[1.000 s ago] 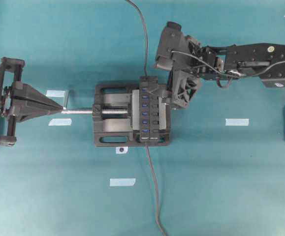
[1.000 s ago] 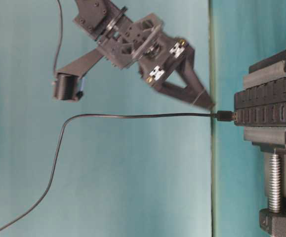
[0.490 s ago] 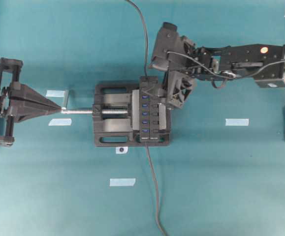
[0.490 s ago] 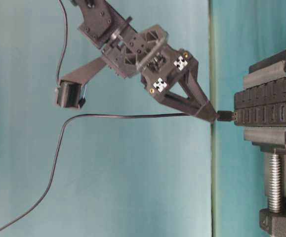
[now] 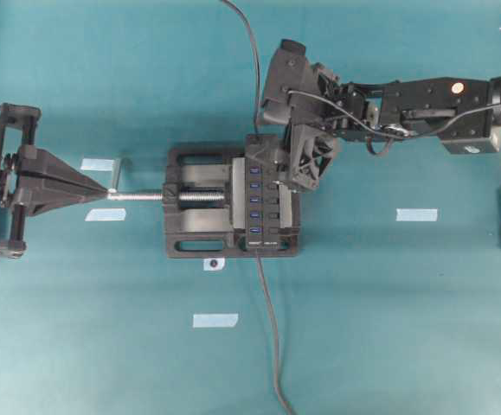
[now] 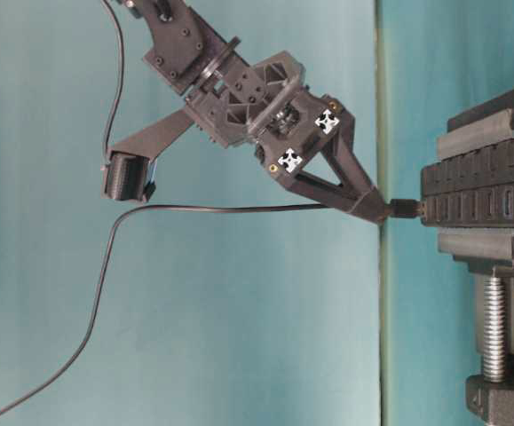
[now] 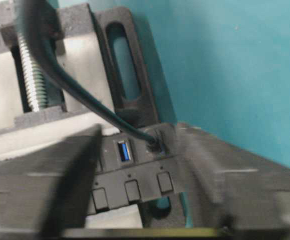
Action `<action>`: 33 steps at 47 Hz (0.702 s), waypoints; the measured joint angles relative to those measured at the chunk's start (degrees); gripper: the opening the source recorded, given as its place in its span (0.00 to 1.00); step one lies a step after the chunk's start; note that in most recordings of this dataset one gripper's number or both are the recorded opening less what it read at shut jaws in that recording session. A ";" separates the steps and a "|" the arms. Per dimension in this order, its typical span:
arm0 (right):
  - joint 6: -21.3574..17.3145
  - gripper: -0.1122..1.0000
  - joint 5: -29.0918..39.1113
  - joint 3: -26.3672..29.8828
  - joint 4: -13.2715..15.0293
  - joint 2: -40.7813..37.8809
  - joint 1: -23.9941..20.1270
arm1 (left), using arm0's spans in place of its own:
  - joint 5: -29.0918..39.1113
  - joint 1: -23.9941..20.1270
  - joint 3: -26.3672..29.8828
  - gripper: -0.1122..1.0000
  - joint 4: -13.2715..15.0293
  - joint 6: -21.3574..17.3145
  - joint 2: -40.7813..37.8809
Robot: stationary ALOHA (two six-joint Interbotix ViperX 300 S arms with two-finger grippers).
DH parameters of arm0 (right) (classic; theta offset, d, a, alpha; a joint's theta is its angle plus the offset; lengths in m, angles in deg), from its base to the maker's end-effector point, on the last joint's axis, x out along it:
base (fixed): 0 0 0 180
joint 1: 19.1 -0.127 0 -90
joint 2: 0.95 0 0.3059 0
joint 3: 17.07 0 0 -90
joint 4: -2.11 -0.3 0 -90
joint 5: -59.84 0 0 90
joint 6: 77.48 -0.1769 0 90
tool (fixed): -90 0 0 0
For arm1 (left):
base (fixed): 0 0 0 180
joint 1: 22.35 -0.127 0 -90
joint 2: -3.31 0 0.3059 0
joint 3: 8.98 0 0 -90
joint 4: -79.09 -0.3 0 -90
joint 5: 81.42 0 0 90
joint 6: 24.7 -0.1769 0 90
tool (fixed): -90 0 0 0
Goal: Insert the USB into the front port of the fixed hub.
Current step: 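Close the right gripper on the black USB cable behind its plug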
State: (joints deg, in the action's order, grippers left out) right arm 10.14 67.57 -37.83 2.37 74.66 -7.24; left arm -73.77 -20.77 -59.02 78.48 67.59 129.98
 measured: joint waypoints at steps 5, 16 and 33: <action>0.09 0.48 0.18 0.09 0.00 -0.18 0.00 | 0.09 0.00 -0.09 0.10 0.00 -0.09 0.00; 0.09 0.48 0.44 0.35 0.00 -1.05 -0.09 | 0.00 -0.09 -0.09 0.10 0.09 0.00 0.35; 0.09 0.41 1.67 1.49 0.00 -2.02 -0.09 | 0.00 0.00 -0.09 0.10 0.00 0.00 0.62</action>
State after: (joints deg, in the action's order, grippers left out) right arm 10.23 69.24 -36.34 2.37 72.63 -7.32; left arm -73.77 -20.77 -59.10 78.48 67.59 130.59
